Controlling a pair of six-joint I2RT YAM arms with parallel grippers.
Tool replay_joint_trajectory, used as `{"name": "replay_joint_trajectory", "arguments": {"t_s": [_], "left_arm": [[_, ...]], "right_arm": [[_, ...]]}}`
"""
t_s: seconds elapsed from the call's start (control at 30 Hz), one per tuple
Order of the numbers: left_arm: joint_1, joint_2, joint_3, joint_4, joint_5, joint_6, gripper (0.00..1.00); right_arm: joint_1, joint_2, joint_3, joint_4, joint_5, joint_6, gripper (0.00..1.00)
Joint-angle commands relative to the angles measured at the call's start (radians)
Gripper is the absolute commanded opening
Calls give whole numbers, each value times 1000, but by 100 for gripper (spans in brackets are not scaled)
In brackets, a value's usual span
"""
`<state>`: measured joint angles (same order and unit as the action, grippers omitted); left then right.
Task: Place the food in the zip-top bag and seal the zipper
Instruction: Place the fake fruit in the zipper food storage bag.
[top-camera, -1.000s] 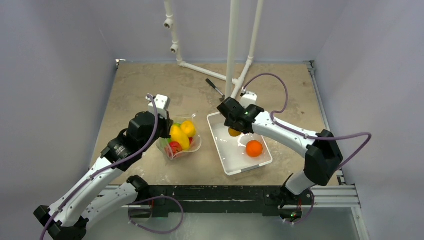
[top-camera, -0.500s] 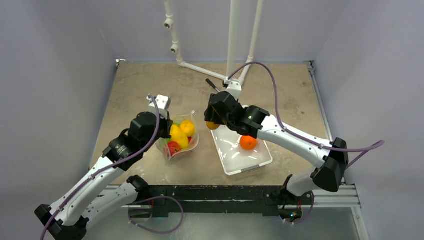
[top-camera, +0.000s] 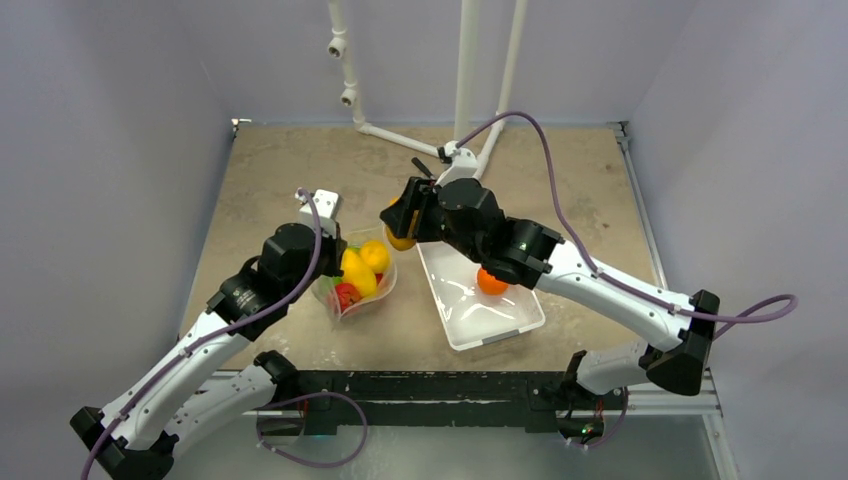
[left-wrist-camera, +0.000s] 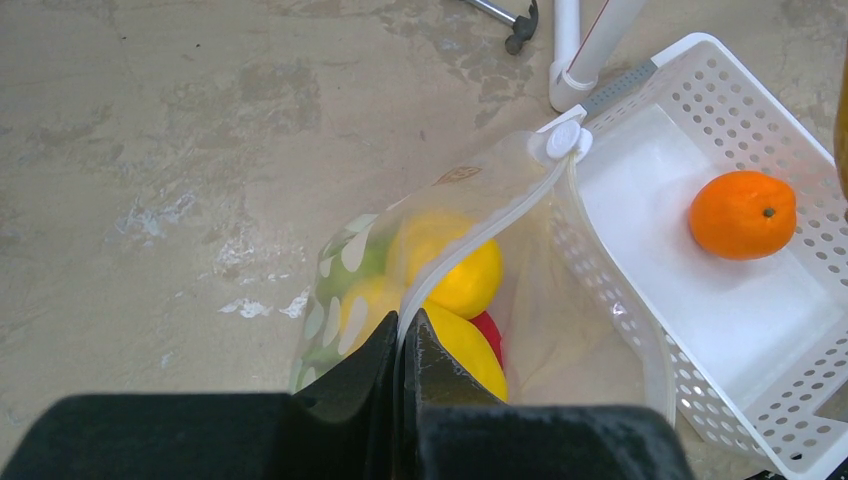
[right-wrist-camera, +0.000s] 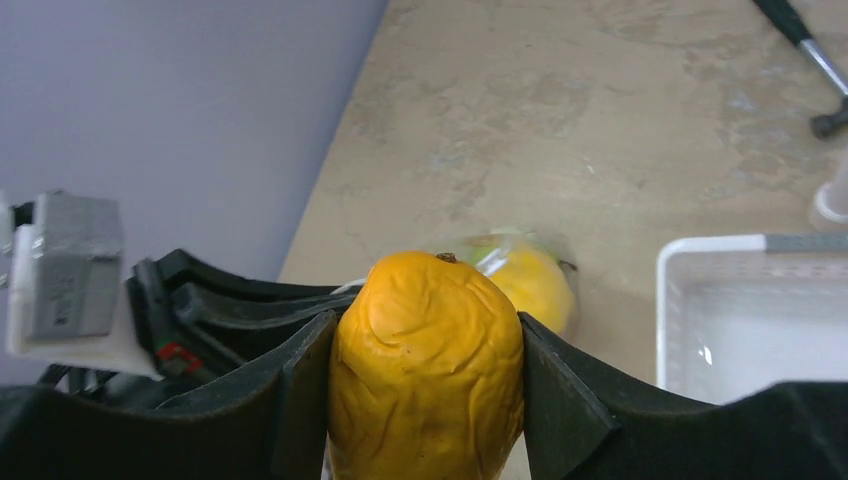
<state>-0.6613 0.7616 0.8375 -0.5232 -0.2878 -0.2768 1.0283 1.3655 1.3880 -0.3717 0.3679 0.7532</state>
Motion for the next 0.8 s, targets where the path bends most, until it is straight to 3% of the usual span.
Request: {"name": "replay_joint_trajectory", "arguments": {"t_s": [0.0, 0.77], "left_arm": [[2, -2, 2, 51, -3, 1, 0], [4, -5, -1, 58, 2, 5, 0]], "right_arm": [[45, 6, 0, 112, -64, -62, 9], [144, 145, -35, 195, -58, -68, 14]]}}
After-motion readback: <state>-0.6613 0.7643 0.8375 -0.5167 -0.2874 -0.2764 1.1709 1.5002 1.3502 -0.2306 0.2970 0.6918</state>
